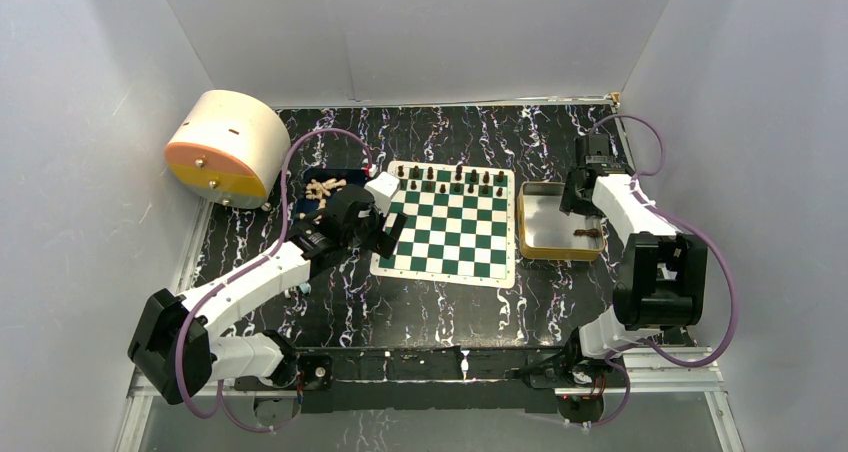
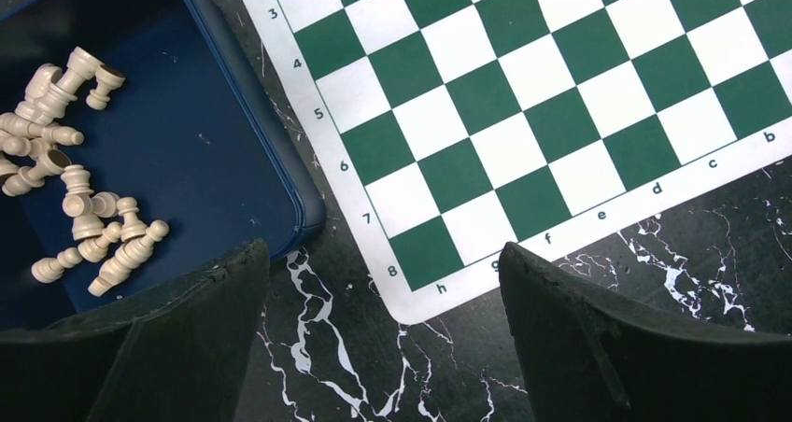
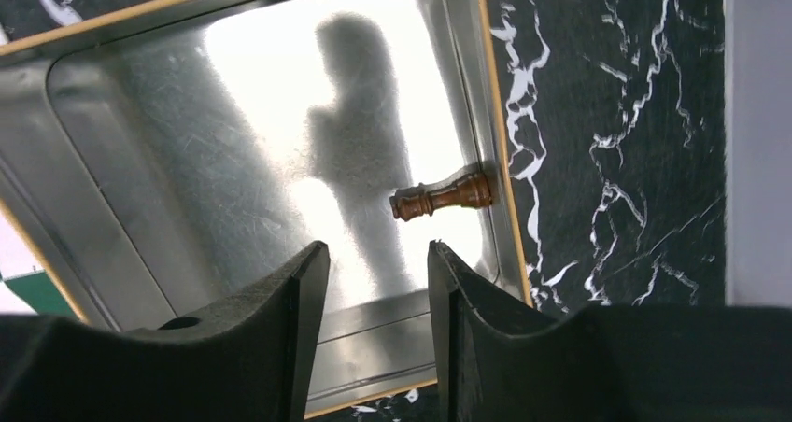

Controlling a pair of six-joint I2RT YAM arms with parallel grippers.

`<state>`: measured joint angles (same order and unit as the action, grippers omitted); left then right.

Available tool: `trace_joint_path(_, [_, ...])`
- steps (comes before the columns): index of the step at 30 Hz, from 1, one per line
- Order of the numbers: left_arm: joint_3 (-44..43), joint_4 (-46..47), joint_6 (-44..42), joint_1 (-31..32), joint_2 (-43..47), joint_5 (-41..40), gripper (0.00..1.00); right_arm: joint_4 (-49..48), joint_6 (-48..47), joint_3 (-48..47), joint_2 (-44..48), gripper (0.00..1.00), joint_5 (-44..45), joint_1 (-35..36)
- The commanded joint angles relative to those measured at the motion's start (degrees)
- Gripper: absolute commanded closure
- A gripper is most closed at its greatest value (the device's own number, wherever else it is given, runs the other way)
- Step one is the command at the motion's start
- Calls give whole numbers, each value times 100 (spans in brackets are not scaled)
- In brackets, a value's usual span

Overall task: Set up the chess pieces on the board
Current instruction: Pick up the chess piece from the storage box.

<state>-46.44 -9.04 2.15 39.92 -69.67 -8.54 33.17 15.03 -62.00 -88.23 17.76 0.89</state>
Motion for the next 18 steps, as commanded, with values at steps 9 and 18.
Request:
trace_joint_path(9, [26,29,22,-11,14,-205,10,-208,-4227,-267,-136,42,-1138,-1])
trace_joint_path(18, [-63,-129,-65,-13,12,-637,10,439,-5070,-649,-697,45,-833,13])
